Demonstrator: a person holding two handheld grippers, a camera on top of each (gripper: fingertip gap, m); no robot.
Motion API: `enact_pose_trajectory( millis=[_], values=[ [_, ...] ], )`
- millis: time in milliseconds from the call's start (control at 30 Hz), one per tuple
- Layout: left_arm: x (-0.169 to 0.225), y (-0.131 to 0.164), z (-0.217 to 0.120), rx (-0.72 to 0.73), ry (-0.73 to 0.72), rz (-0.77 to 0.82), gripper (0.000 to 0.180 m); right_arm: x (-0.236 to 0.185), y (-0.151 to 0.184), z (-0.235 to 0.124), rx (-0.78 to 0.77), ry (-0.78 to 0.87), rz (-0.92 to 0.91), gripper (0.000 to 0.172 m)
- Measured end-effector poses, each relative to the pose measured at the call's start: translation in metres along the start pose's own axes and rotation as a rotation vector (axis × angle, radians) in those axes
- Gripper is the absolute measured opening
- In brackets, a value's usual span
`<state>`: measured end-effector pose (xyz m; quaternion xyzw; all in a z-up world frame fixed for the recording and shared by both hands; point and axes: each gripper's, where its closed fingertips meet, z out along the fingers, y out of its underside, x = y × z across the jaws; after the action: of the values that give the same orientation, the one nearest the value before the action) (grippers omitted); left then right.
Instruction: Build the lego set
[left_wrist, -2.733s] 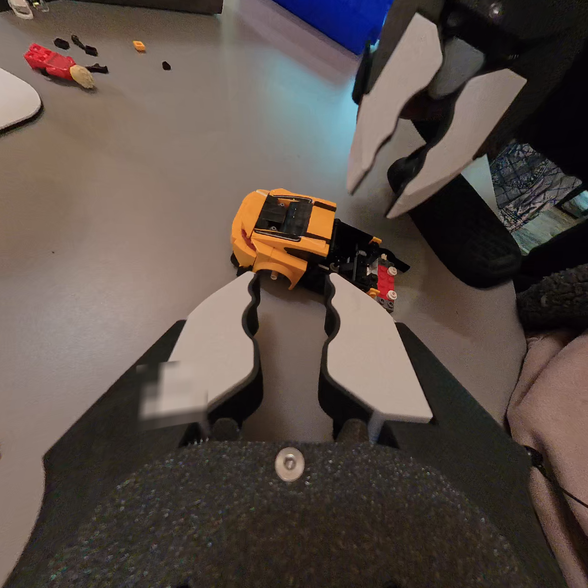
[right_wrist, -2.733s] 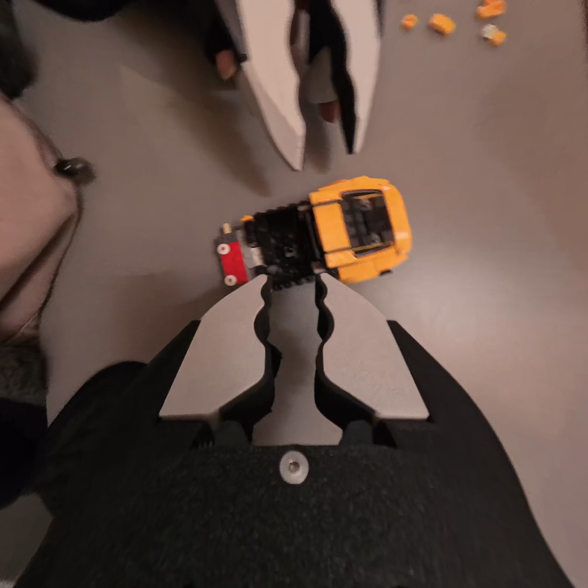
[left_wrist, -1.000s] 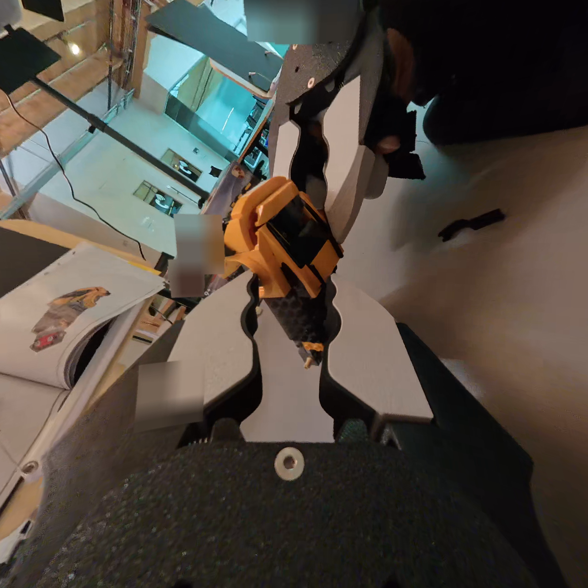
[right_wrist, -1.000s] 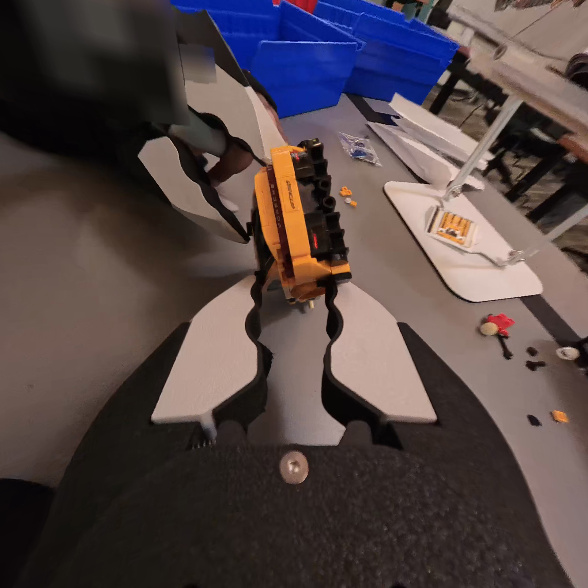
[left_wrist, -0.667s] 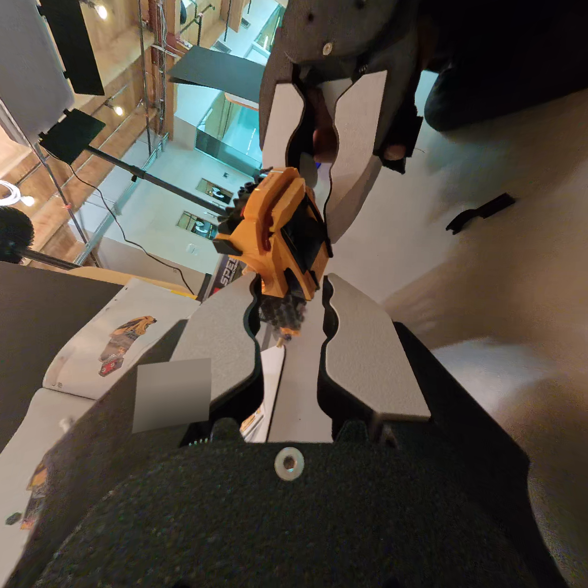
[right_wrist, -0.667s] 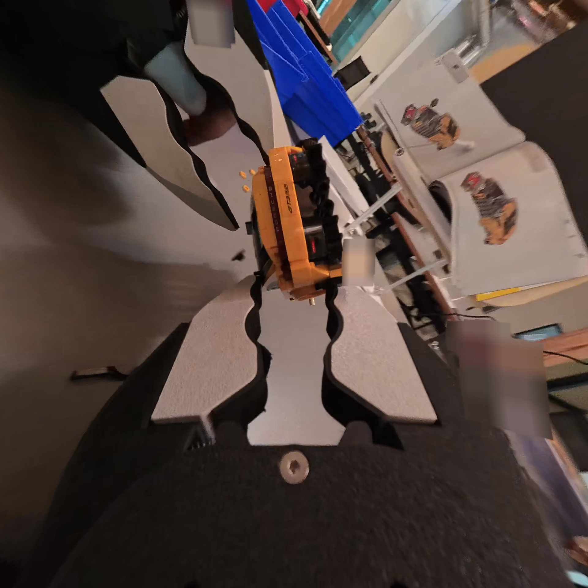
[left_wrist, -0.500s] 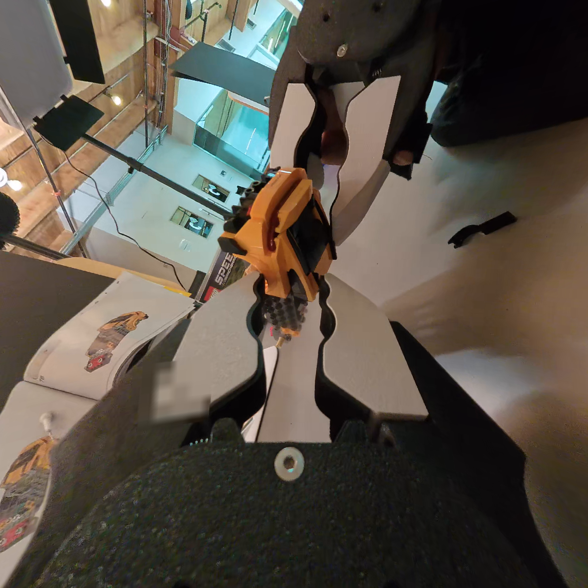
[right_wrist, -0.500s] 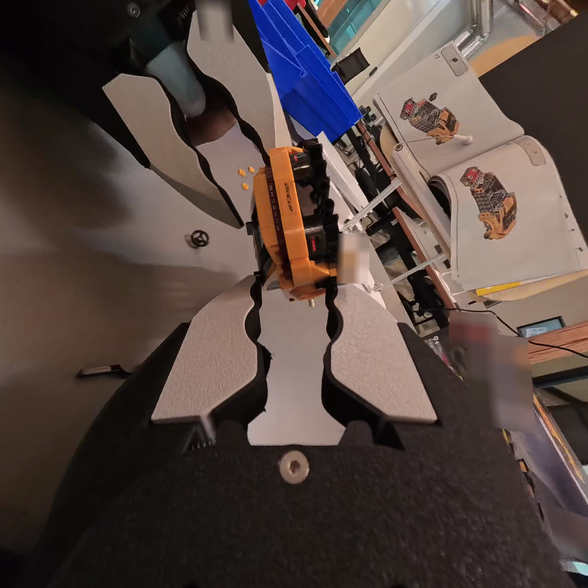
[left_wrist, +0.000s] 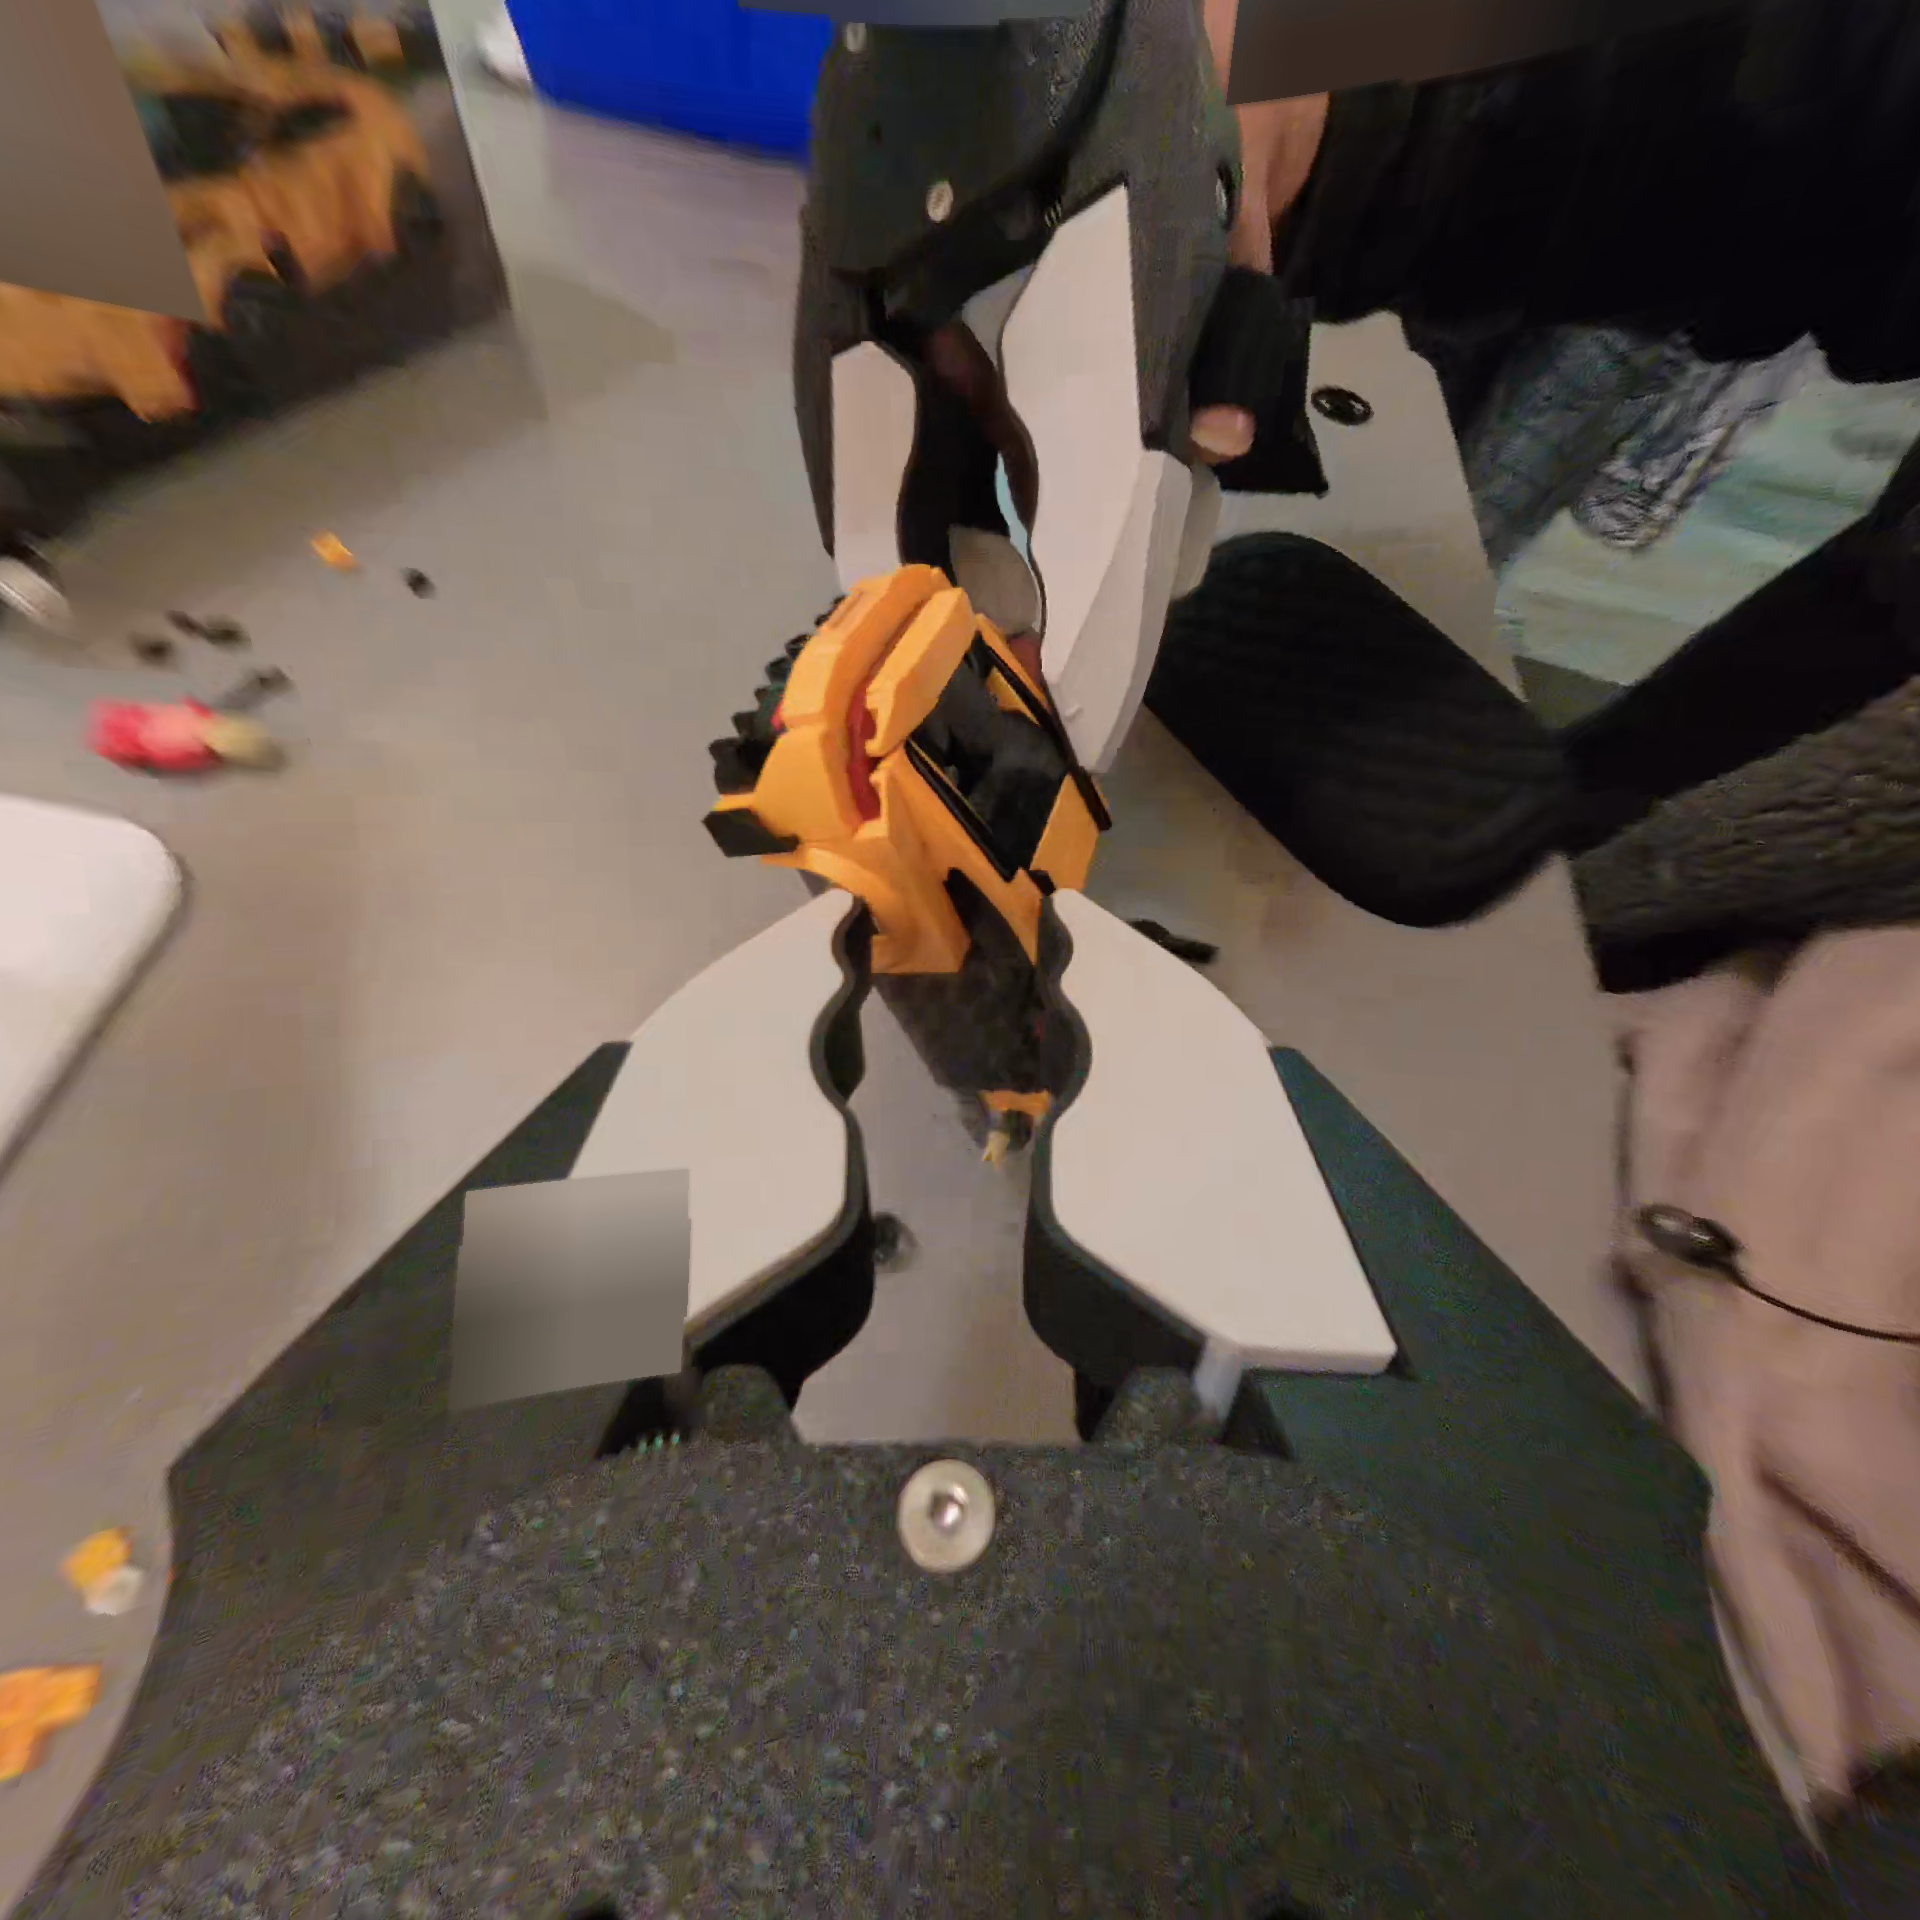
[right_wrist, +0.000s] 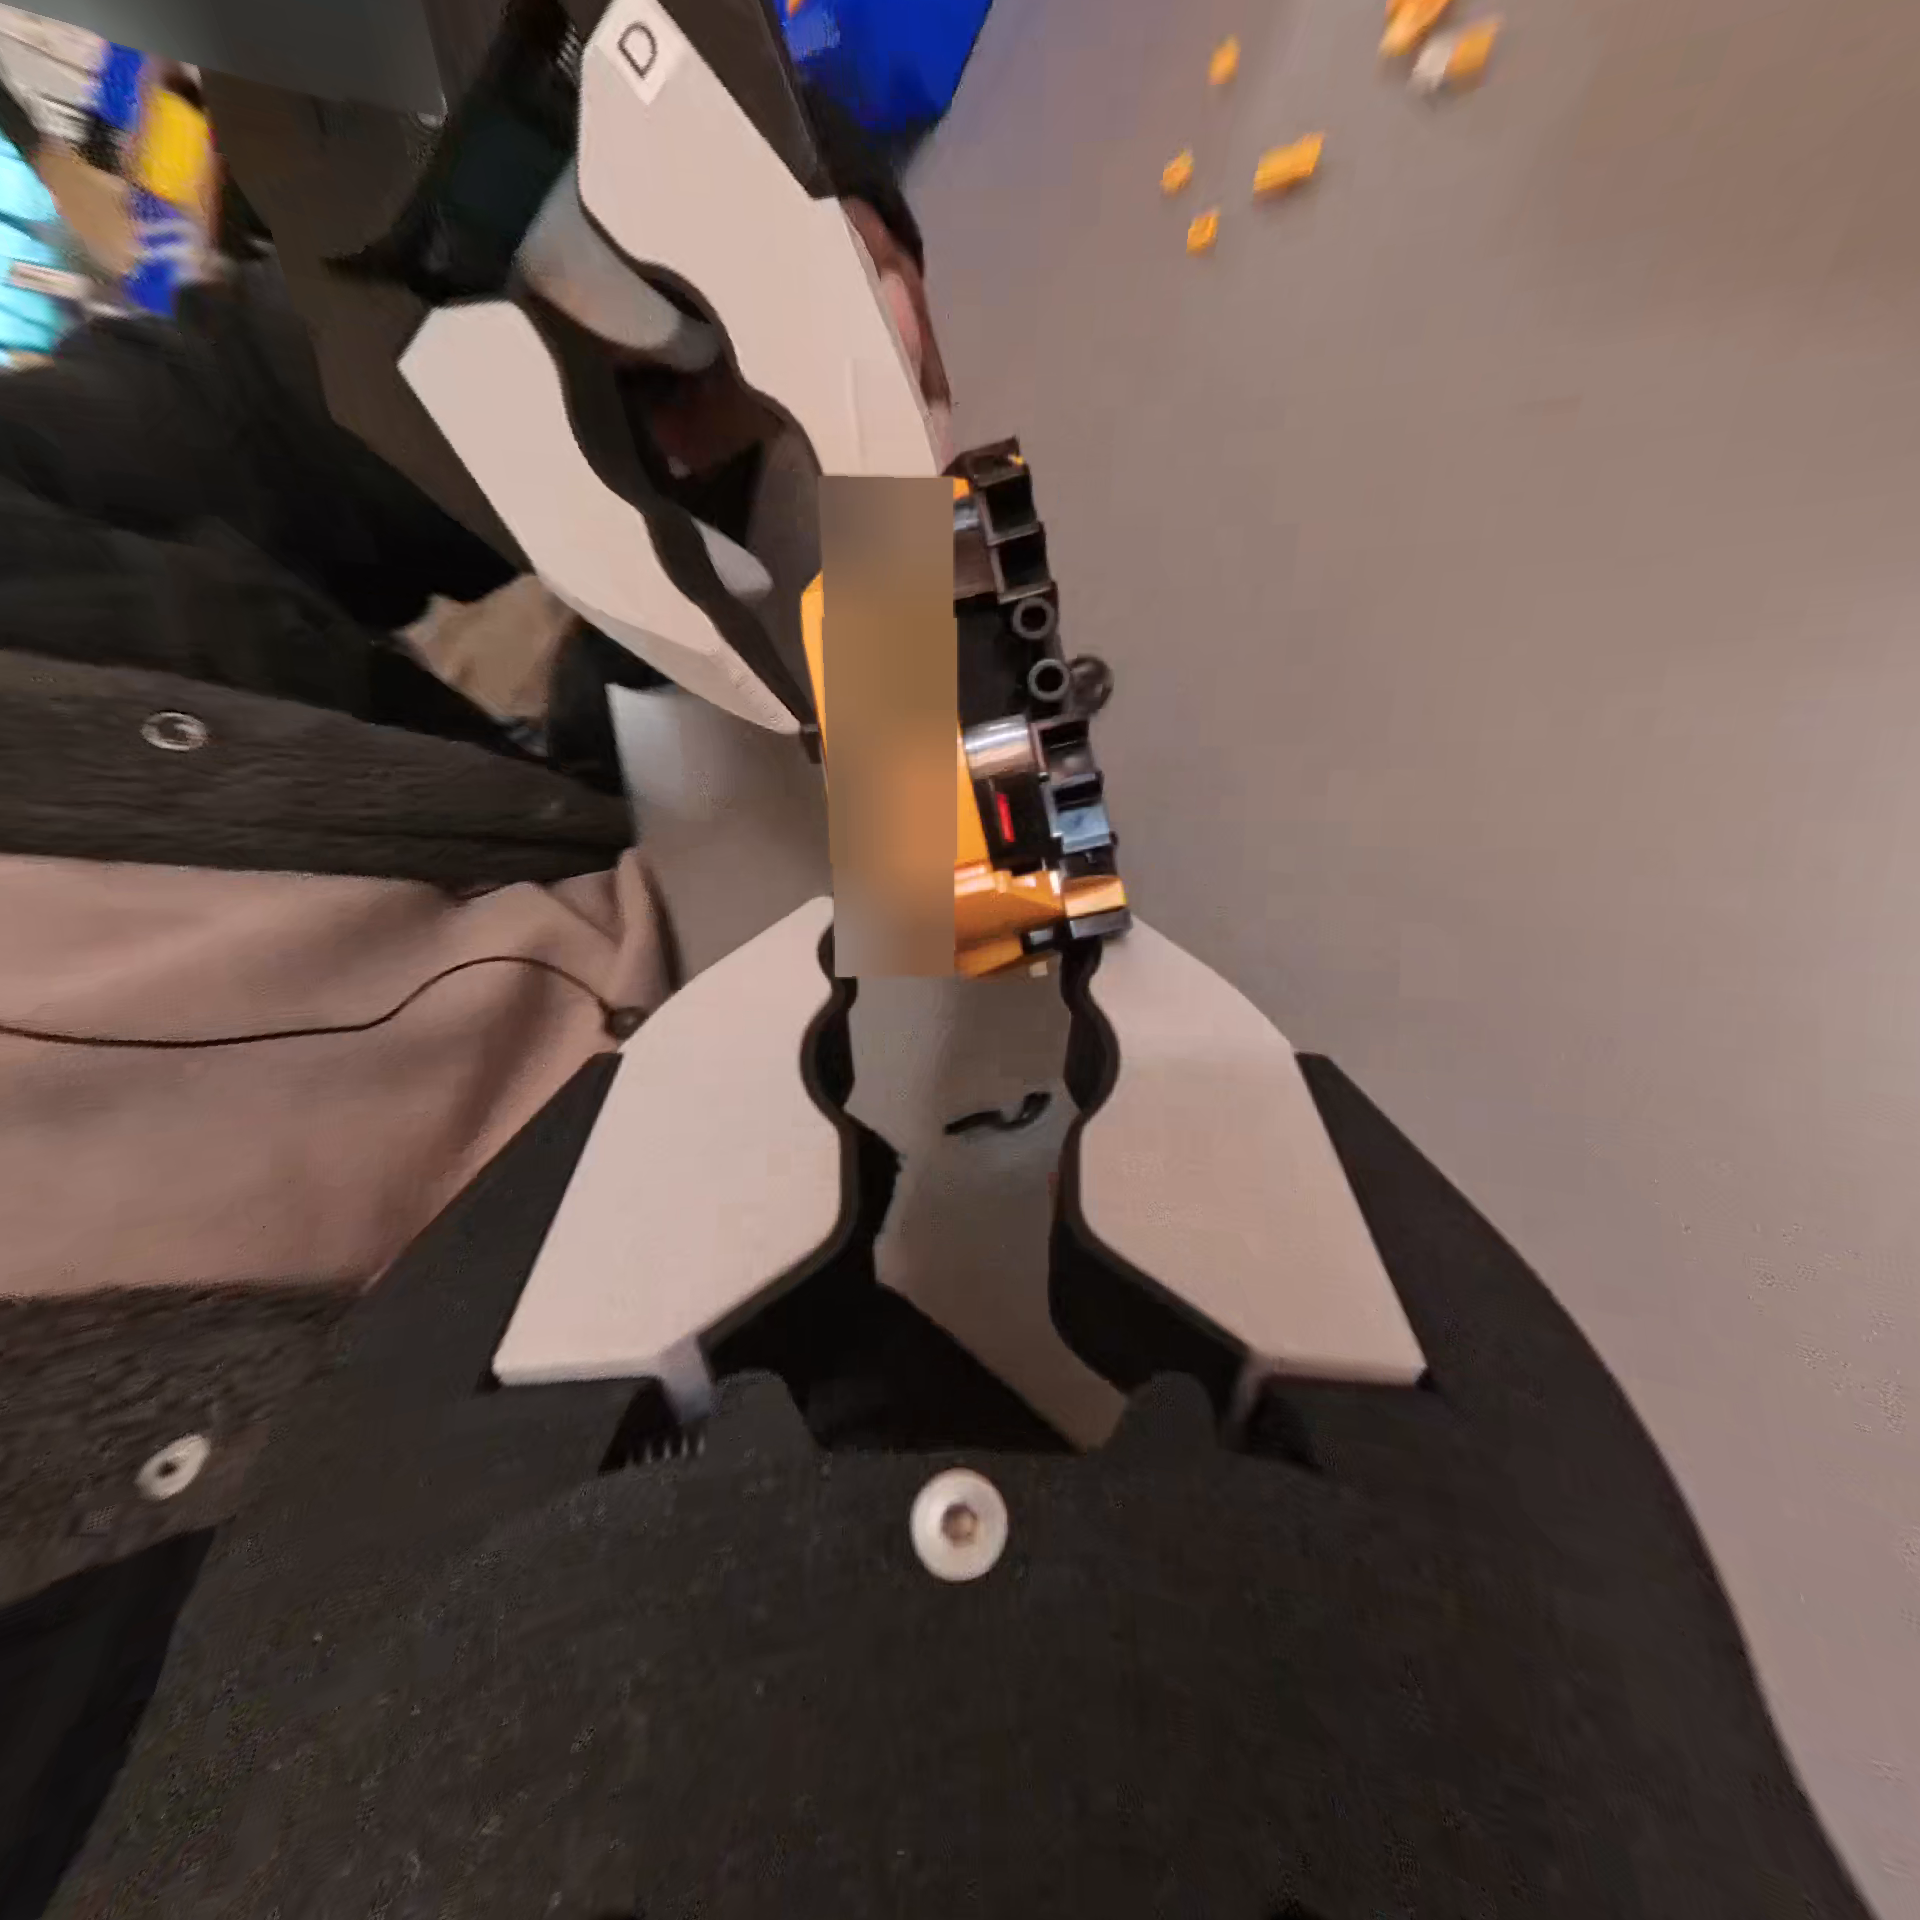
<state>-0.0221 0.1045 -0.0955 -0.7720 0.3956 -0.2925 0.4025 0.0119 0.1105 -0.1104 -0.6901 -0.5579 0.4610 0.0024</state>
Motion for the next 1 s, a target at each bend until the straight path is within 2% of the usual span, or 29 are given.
enact_pose_trajectory(
  millis=[100, 200, 600, 700, 800, 1000],
  values=[
    [-0.001, 0.022, 0.008, -0.094, 0.048, -0.118, 0.033, 0.01, 0.011, 0.014, -0.054, -0.116, 0.118, 0.038],
    [-0.008, 0.029, 0.012, -0.076, 0.094, -0.261, 0.034, 0.017, 0.011, 0.02, -0.053, -0.215, 0.208, 0.039],
    [-0.032, 0.05, 0.022, -0.055, 0.184, -0.434, 0.039, 0.043, 0.016, 0.035, -0.186, -0.259, 0.226, 0.053],
    [-0.035, 0.057, 0.022, -0.075, 0.185, -0.432, 0.041, 0.044, 0.02, 0.035, -0.226, -0.282, 0.228, 0.056],
    [-0.041, 0.076, 0.017, -0.169, 0.109, -0.309, 0.037, 0.047, 0.02, 0.03, -0.248, -0.279, 0.217, 0.059],
    [-0.037, 0.095, 0.0, -0.286, 0.049, -0.173, 0.034, 0.047, 0.012, 0.017, -0.177, -0.266, 0.173, 0.058]
  ],
)
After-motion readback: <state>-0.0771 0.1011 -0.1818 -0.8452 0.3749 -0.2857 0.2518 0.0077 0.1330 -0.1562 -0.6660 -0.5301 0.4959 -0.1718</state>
